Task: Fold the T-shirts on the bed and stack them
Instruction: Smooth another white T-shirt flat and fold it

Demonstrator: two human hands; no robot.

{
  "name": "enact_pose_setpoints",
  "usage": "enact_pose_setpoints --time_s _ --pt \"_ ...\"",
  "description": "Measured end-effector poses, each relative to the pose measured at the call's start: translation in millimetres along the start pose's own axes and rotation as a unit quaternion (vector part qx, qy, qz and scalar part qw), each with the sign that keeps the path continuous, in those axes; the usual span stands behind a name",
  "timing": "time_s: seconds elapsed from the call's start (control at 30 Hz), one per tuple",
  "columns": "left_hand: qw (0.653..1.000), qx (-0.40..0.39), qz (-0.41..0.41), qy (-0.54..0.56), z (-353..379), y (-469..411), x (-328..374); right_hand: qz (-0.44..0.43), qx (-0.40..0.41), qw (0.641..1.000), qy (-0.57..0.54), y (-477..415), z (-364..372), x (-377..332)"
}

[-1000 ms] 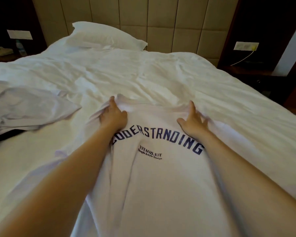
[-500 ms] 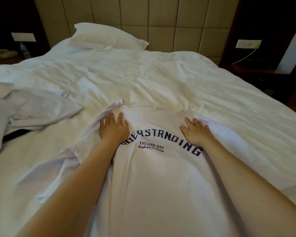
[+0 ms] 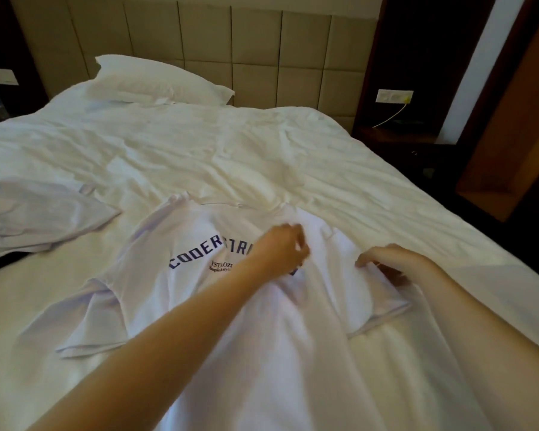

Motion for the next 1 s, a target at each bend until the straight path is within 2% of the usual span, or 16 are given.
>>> enact_pose_setpoints --time_s 0.07,0.13,0.2,0.33,0.37,0.43,0.53,0.6,0.63,0.7,0.77,0.87,0.93,1.0 --pt "0.995 -0.054 0.06 0.06 17.9 17.5 45.2 0.045 -0.078 0.996 0.01 6.1 -8.4 10.5" --pt "0.99 -0.106 0.08 0.055 41.3 36.7 80.8 0.052 -0.125 0.991 0.012 10.0 -13.5 19.2" --pt "0.989 -0.125 0.079 -0.025 60.0 46.8 102.3 0.028 -0.118 0.993 -0.006 12.6 -19.2 24.9" --pt "0.995 -0.042 0.054 -0.067 59.9 32.8 110.5 -0.042 -0.046 0.991 -0.117 19.1 -32.7 19.5" --pt "0.997 -0.035 0.043 -0.048 56.9 26.8 111.2 -0.054 -0.018 0.985 -0.162 19.5 -37.0 17.1" --pt "0.998 -0.012 0.006 0.058 51.0 15.7 113.7 -0.057 0.028 0.959 -0.277 21.4 -43.7 14.3" --pt "0.967 0.008 -0.059 0.246 48.7 -0.9 124.4 -0.023 -0.021 0.936 -0.352 28.9 -46.1 13.9" --pt "0.954 0.002 -0.068 0.292 52.8 -11.3 133.8 -0.013 -0.031 0.939 -0.343 32.1 -46.2 11.0" --pt "0.954 -0.004 -0.063 0.294 55.5 -15.4 138.7 -0.018 -0.005 0.943 -0.331 31.9 -47.8 7.7" --pt "0.957 -0.016 -0.05 0.287 60.1 -19.9 146.9 -0.057 0.095 0.943 -0.313 30.2 -53.5 1.9" --pt "0.957 -0.009 -0.044 0.286 61.4 -22.8 153.0 -0.147 0.181 0.925 -0.301 28.8 -58.8 -3.5" --pt "0.947 0.027 -0.038 0.318 56.6 -28.0 159.8 -0.259 0.24 0.896 -0.268 28.1 -61.2 -1.4" --pt "0.949 0.012 -0.022 0.313 55.4 -34.4 164.6 -0.25 0.281 0.888 -0.266 21.9 -67.3 1.7" --pt "0.957 -0.049 -0.014 0.287 61.5 -39.8 169.6 -0.218 0.317 0.888 -0.253 10.6 -77.8 4.8"
Point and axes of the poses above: each hand's wrist, its own y-axis away from the middle knuckle, its own z-axis out of the palm, x = y × z, the point moved 3 cm from there along -y, towards the middle knuckle, and after that the axes turned 7 degrees about -y, right-handed, at the moved point
